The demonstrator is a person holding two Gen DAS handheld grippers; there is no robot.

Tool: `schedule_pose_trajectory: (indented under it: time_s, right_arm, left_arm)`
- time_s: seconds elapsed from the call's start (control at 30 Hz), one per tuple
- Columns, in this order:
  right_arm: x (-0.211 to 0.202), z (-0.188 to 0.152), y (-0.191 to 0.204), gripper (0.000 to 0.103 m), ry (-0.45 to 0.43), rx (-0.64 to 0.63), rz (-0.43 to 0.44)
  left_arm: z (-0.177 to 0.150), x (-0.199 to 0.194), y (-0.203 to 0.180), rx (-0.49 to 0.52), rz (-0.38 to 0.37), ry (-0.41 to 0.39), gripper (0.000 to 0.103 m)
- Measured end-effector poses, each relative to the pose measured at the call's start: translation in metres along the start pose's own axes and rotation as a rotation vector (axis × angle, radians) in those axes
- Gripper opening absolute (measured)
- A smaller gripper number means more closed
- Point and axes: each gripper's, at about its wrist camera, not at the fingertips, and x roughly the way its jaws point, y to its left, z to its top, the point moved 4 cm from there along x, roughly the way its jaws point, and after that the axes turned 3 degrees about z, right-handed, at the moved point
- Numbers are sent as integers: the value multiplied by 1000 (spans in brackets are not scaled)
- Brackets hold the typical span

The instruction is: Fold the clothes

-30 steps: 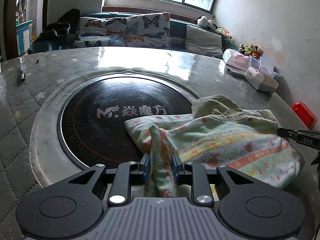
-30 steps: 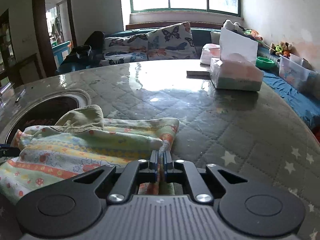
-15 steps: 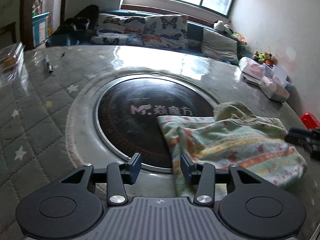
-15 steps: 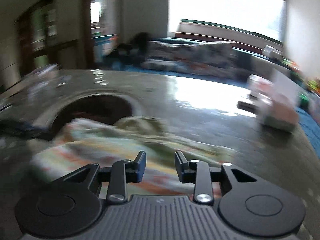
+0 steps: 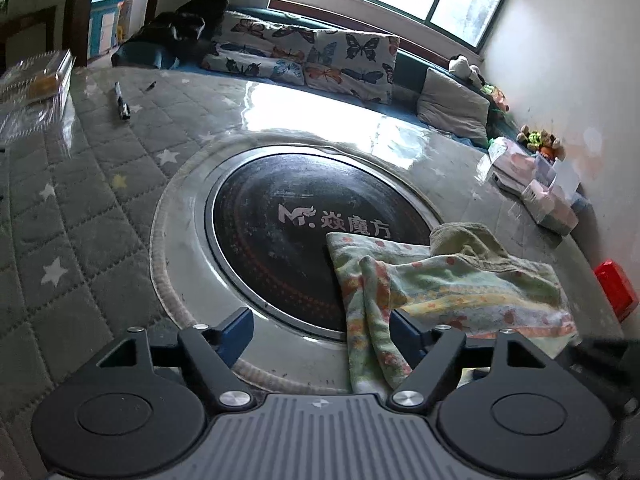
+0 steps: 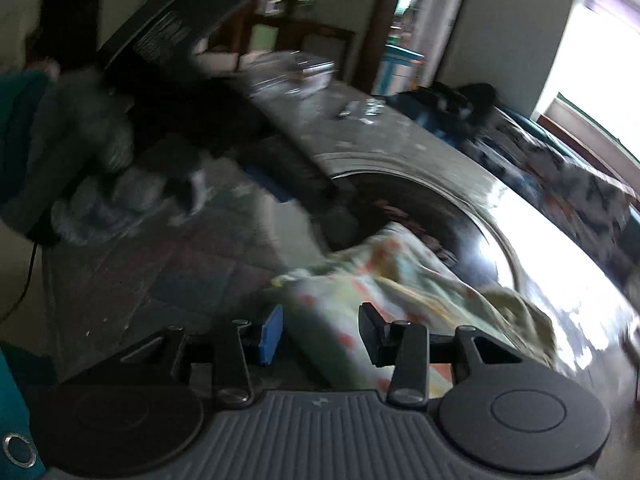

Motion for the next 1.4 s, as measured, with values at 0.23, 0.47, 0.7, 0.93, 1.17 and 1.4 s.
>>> schedule_pose_trajectory:
  time_s: [0.23,0.47,0.7,0.93,1.17,1.4]
  right_arm:
    - [20,5,19,40,42,-74,-5]
    - [14,5,14,39,4,-17,15]
    - [-19,-14,-18,42,-37,192,-50]
    - [-34,-51,-60,83,-70,429,-184]
    - [-33,-89,-81,89,-63,620,-260]
    - [-23,-101,-71,94,-60,563,-306]
  left_arm:
    - [-3,-4,3,-54,-46,15,81]
    - [-6,-3,-1,-61,-59,28,82]
    - [-15,-7,-13,11,-56,-5,92]
    - [-23,-10,-44,134,-48,-53,101]
    - [-31,0,-57,190,-7,-59,102]
    - [-48,11,-66,289,53,-65,102]
